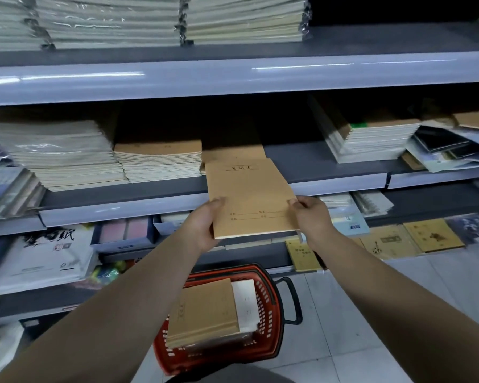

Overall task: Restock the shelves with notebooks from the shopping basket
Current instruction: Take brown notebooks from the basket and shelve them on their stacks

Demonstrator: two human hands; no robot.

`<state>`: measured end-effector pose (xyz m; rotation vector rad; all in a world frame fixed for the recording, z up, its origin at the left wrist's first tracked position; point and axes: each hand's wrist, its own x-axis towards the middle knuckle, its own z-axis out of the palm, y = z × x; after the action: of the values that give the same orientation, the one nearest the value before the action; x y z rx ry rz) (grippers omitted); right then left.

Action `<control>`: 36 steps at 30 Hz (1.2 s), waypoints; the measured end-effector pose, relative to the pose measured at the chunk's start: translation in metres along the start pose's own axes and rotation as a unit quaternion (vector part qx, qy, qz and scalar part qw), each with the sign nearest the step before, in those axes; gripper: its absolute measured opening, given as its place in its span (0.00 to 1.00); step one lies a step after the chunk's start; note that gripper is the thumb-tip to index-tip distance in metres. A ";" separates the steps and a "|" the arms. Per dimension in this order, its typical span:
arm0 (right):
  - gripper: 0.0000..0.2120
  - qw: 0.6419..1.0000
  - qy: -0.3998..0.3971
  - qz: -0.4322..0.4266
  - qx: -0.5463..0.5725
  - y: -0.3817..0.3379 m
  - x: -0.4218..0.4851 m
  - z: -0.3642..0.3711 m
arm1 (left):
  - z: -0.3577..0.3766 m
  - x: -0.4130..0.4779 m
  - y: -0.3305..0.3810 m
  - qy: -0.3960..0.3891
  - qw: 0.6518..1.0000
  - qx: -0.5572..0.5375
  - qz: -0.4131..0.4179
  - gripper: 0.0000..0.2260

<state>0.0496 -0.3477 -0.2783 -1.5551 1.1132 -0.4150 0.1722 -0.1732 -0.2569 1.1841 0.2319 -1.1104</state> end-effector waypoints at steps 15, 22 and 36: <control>0.02 0.934 0.020 0.194 0.300 -0.020 0.044 0.037 | -0.022 0.027 0.029 -0.079 0.988 0.126 -0.049 0.10; 0.07 0.952 -0.045 0.219 0.210 -0.032 0.047 0.065 | -0.017 0.053 0.049 -0.033 0.997 0.065 -0.041 0.07; 0.06 0.953 -0.032 0.189 0.235 -0.070 0.087 0.109 | -0.020 0.074 0.083 -0.066 0.996 -0.050 -0.034 0.15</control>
<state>0.2050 -0.3615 -0.2748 -0.9087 1.1321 -0.3336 0.2810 -0.2027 -0.2629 1.0167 0.2252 -1.2181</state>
